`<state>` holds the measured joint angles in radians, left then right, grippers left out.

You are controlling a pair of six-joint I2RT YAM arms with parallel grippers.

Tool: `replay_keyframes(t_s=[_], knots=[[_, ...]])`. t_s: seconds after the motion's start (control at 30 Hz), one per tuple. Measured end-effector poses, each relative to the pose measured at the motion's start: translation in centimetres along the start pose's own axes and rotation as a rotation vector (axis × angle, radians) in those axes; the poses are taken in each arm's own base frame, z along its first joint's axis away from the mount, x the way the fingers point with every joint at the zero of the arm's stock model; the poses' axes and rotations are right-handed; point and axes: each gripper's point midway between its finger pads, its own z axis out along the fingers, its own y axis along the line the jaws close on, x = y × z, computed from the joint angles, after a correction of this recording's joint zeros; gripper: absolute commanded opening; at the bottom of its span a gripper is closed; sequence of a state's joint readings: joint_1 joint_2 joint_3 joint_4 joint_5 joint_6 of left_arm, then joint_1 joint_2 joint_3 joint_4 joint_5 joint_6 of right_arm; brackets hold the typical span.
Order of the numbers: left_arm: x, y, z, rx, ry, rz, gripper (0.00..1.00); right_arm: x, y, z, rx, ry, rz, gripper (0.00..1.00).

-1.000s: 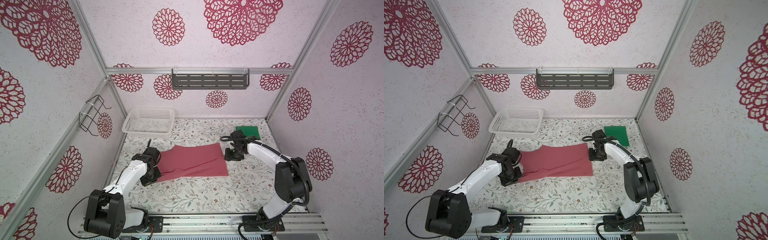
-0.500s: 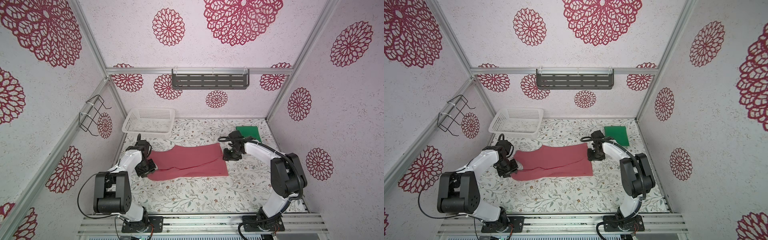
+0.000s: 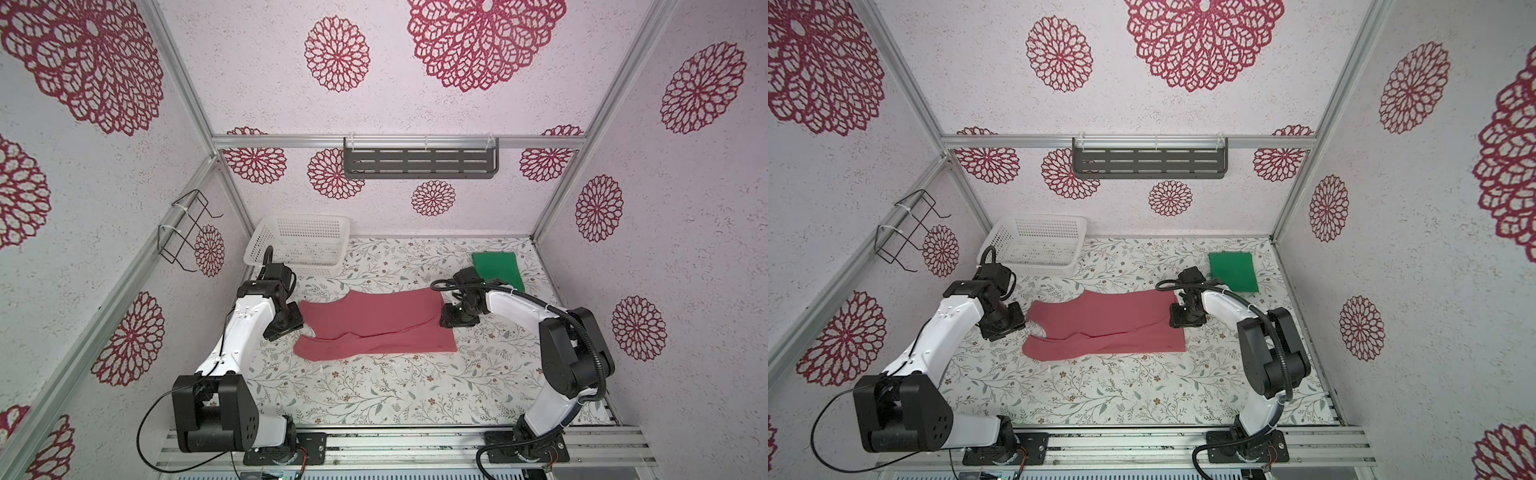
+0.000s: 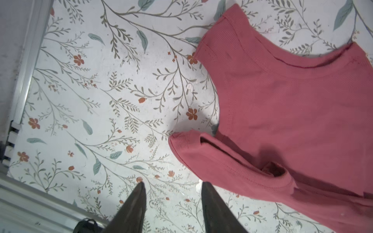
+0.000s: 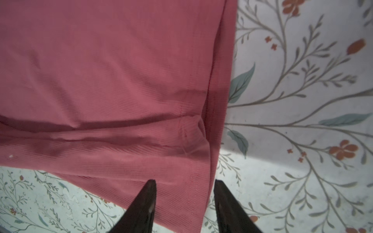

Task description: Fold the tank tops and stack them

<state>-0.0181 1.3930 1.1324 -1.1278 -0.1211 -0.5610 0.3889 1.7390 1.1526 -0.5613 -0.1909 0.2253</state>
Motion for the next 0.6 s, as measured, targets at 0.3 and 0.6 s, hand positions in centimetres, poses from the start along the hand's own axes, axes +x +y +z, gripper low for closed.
replay_keyframes(t_s=[0.3,0.6], knots=[[6.2,0.1,5.9,-0.006,0.163,-0.019,0.6,-1.7,0.3,2.3,-0.022,-0.006,-0.004,0.12],[4.6,-1.8,8.1,0.06,0.129,-0.056,0.07,-1.8,0.3,2.2,-0.023,-0.011,-0.002,0.0]])
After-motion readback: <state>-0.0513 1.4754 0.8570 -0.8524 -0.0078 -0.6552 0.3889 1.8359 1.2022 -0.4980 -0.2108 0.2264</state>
